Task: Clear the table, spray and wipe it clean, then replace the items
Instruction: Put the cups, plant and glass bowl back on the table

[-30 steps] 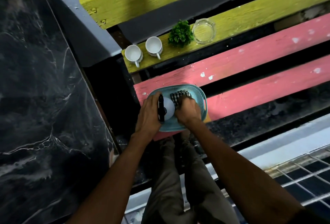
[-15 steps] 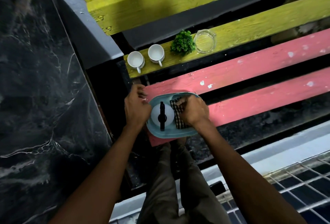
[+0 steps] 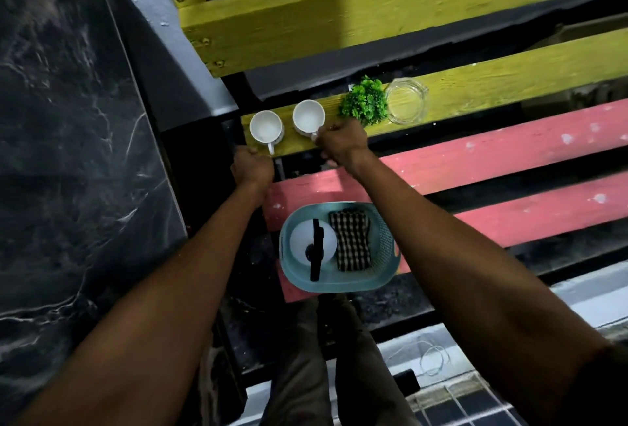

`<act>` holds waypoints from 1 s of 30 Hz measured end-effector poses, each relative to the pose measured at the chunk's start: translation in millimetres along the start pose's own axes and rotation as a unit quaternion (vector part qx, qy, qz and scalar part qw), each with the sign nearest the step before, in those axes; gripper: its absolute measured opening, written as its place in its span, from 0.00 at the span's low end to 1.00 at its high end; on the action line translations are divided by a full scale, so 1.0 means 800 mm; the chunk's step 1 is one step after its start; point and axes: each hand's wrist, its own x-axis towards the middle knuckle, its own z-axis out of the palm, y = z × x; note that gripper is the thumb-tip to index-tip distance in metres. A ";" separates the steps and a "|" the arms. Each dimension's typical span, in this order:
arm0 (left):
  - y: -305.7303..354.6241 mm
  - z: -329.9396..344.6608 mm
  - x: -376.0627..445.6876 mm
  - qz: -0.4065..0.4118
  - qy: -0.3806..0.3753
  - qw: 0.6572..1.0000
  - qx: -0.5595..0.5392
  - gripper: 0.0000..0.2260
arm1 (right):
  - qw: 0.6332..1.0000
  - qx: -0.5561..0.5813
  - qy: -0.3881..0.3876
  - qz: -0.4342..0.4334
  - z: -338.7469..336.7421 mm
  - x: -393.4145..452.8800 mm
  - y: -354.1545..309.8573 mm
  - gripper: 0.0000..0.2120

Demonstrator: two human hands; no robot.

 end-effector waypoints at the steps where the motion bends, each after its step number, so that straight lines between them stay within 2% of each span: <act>1: 0.001 0.002 0.003 0.001 -0.011 1.000 -0.003 0.13 | 1.000 -0.012 0.006 0.005 0.008 0.007 0.005 0.09; 4: 0.003 0.006 0.007 -0.007 -0.035 0.999 -0.036 0.13 | 1.000 -0.024 0.011 0.010 0.023 0.016 0.017 0.11; 7: 0.006 0.010 0.011 -0.027 -0.049 0.994 -0.094 0.06 | 1.000 -0.006 0.017 0.018 0.030 0.024 0.021 0.09; 10: 0.004 0.014 0.019 -0.049 -0.059 0.990 -0.115 0.13 | 0.999 0.031 0.014 0.024 0.036 0.035 0.025 0.04; 14: 0.004 0.019 0.022 -0.062 -0.087 0.986 -0.127 0.13 | 0.996 0.065 -0.039 0.050 0.041 0.045 0.029 0.09; 17: 0.003 0.021 0.023 -0.063 -0.092 0.984 -0.136 0.10 | 0.993 0.102 -0.037 0.046 0.048 0.047 0.033 0.14; 20: 0.004 0.019 0.021 -0.055 -0.083 0.984 -0.150 0.07 | 0.988 0.150 -0.015 0.033 0.051 0.046 0.036 0.18; 24: 0.005 0.009 0.015 -0.040 -0.054 0.985 -0.159 0.03 | 0.988 0.153 -0.021 -0.002 0.041 0.027 0.036 0.18; 27: 0.010 -0.002 -0.007 -0.012 -0.051 0.985 -0.164 0.09 | 0.985 0.171 -0.025 -0.019 0.026 0.002 0.029 0.16; 30: 0.019 -0.017 -0.038 0.025 -0.041 0.985 -0.164 0.09 | 0.981 0.190 -0.011 -0.035 0.010 -0.031 0.013 0.11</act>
